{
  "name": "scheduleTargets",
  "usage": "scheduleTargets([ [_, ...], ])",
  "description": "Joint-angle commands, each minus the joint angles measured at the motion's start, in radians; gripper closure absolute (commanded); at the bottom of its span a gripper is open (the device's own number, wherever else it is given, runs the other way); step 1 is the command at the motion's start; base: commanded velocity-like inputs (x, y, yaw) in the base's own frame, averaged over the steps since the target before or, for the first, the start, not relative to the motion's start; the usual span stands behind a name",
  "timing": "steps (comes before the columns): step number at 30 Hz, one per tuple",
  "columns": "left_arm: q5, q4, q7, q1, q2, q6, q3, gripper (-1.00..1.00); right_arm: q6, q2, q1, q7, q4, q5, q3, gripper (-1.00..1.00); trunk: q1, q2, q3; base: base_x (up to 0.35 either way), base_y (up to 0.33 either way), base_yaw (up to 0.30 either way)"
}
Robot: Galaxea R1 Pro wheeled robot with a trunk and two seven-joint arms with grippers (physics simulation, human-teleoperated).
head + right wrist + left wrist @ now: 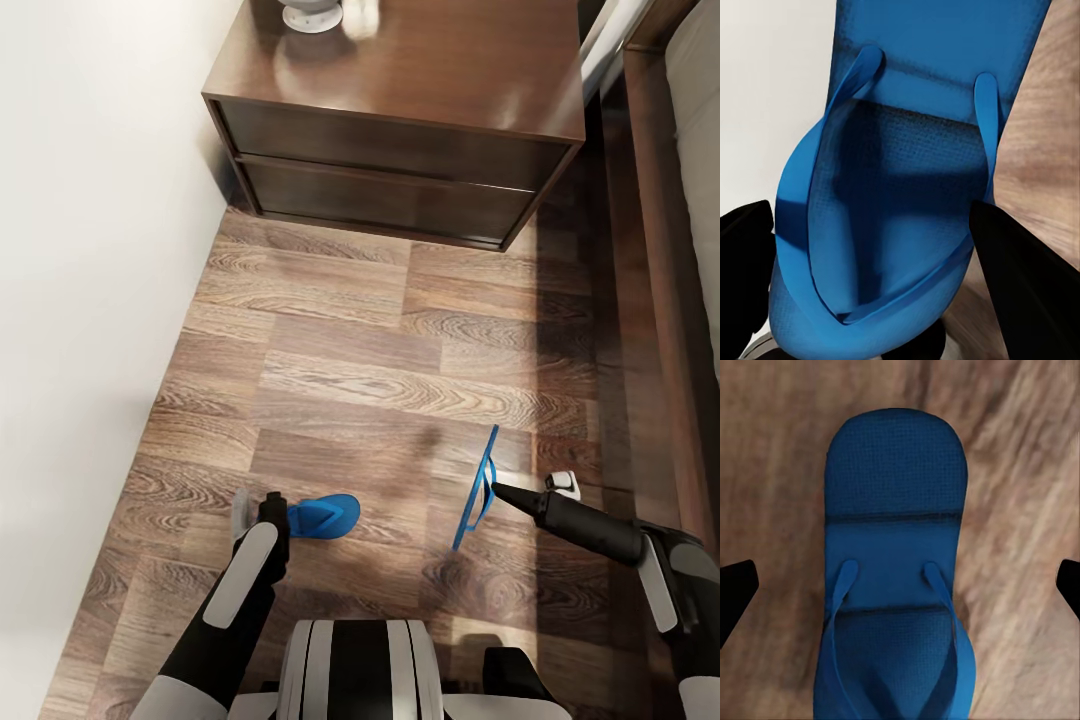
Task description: In the bedroom, move the book from the bed onto either nightstand, and place the two sandals side by side next to the bed.
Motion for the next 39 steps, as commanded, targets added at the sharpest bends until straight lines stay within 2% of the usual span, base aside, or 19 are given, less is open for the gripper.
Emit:
scheduleTargets([
  [1,0.004,0.0,0.003,0.0,0.0,-0.011,0.0,-1.0,0.007,0.0,0.0,0.001,0.0,-0.003,0.0,1.0,0.0,0.0,0.0,0.0,0.0,0.0],
  [5,0.006,-0.005,0.006,-0.002,0.0,-0.016,0.0,-1.0,0.006,0.0,0.0,0.001,0.0,-0.003,0.0,1.0,0.0,0.0,0.0,0.0,0.0,0.0],
  [13,0.008,-0.007,0.099,-0.015,0.0,-0.018,0.0,-1.0,0.006,0.0,0.0,0.0,0.0,-0.003,0.0,1.0,0.0,0.0,0.0,0.0,0.0,0.0],
  [17,0.005,-0.003,0.126,-0.023,0.0,-0.019,-0.002,-1.0,0.006,0.0,0.0,0.0,0.0,-0.003,0.0,1.0,0.0,0.0,0.0,0.0,0.0,0.0],
  [20,0.003,0.0,0.157,-0.056,0.0,-0.018,-0.002,-1.0,0.006,0.0,0.0,0.0,0.0,-0.003,0.0,1.0,0.0,0.0,0.0,0.0,0.0,0.0],
  [25,0.003,0.0,0.25,-0.12,0.0,-0.012,-0.005,-1.0,0.006,0.002,0.0,0.0,0.0,-0.003,0.0,1.0,0.0,0.0,0.0,0.0,0.0,0.0],
  [28,0.004,-0.001,0.301,-0.167,0.0,-0.01,-0.031,-1.0,0.006,0.003,0.0,0.0,0.0,-0.003,0.0,1.0,0.0,0.0,0.0,0.0,0.0,0.0],
  [32,0.002,-0.004,0.32,-0.179,0.0,-0.011,-0.066,-1.0,0.006,0.003,0.0,0.0,0.0,-0.003,0.0,1.0,0.0,0.0,0.0,0.0,0.0,0.0],
  [39,0.004,0.019,0.322,-0.181,0.0,-0.014,-0.074,-1.0,0.006,0.003,0.0,0.0,0.0,-0.003,0.0,1.0,0.0,0.0,0.0,0.0,0.0,0.0],
])
